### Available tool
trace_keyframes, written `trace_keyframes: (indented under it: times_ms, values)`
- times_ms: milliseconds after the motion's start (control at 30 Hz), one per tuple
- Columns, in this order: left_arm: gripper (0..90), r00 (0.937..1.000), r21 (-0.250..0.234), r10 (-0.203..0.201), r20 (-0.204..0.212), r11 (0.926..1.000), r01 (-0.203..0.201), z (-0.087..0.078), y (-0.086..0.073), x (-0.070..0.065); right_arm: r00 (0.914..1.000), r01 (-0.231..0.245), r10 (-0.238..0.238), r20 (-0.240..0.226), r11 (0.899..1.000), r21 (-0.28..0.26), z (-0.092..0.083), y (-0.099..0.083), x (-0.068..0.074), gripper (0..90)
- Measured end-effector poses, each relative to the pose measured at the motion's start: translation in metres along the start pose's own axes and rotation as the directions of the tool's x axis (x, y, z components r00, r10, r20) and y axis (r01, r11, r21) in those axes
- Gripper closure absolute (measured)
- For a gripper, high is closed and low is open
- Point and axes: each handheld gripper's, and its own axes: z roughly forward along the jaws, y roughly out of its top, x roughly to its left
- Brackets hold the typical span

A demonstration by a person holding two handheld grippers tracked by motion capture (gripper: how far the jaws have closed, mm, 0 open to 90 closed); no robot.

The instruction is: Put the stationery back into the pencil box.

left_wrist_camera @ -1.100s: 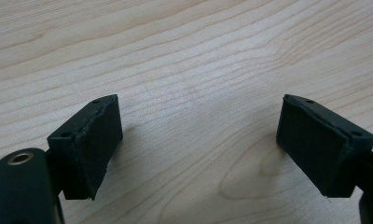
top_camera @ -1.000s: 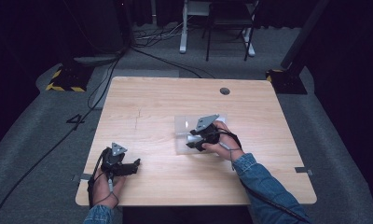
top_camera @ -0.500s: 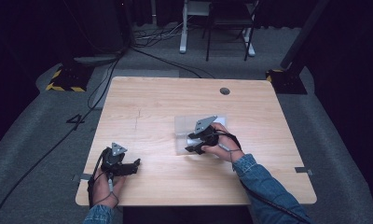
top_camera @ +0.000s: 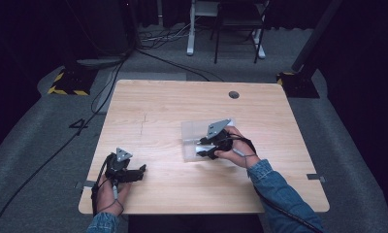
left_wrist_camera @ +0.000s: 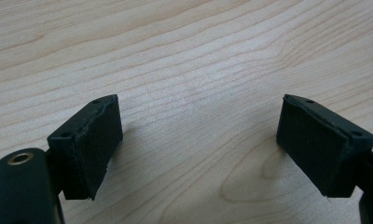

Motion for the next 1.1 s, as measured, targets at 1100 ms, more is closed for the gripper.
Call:
trace_keyframes:
  times_ms: [1100]
  values:
    - [14.6,1.0000,0.001,-0.002,-0.001,1.0000,0.002,0.000,0.000,0.000,0.9821,0.022,-0.052,0.181,0.986,0.166,-0.027,-0.024,-0.025,58.2]
